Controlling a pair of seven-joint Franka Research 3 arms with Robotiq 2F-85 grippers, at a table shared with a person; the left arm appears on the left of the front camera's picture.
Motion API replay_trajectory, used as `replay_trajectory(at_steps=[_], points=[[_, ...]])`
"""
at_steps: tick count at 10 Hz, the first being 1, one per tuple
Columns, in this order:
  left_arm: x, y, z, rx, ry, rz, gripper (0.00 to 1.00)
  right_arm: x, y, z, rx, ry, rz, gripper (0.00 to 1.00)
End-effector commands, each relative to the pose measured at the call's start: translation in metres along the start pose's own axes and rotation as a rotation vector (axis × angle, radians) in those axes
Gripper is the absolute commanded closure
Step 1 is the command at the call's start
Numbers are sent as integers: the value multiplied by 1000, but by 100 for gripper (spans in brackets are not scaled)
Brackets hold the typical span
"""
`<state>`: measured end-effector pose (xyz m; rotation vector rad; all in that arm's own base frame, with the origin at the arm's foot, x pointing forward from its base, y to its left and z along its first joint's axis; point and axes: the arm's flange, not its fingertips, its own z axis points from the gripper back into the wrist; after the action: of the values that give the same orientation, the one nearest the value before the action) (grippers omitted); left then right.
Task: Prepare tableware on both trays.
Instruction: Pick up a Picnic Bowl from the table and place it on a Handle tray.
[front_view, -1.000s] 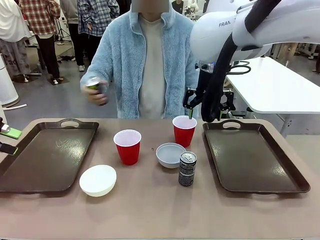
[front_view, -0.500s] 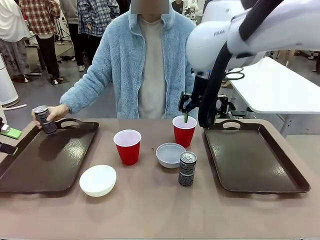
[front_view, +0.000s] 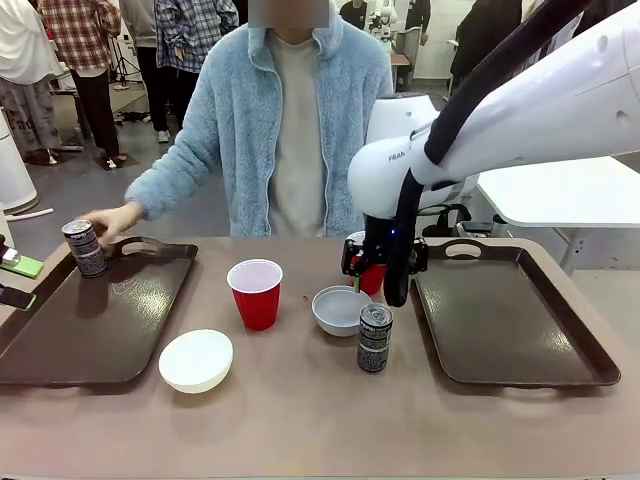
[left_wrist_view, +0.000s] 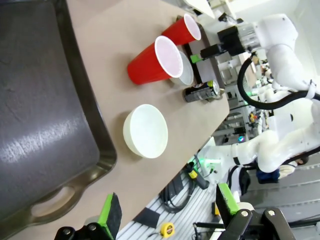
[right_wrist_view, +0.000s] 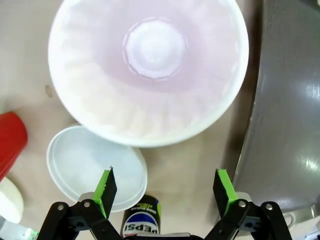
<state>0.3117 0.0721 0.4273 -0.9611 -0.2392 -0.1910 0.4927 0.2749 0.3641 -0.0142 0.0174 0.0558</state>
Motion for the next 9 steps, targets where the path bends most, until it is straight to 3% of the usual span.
replay_trajectory(at_steps=[1, 5, 6, 7, 8, 9], points=[[0, 0, 1, -15, -8, -4, 0, 6, 6, -8, -34, -13, -28, 0], [0, 0, 1, -15, -8, -4, 0, 16, 12, -32, -16, 6, -26, 0], [0, 0, 1, -15, -8, -4, 0, 19, 12, -36, -18, 20, -19, 59], [0, 0, 1, -15, -8, -4, 0, 19, 12, -37, -16, 20, -19, 59], [0, 0, 1, -15, -8, -4, 0, 19, 11, -34, -15, 13, -20, 100], [0, 0, 1, -15, -8, -4, 0, 18, 12, -34, -14, 12, -20, 65]])
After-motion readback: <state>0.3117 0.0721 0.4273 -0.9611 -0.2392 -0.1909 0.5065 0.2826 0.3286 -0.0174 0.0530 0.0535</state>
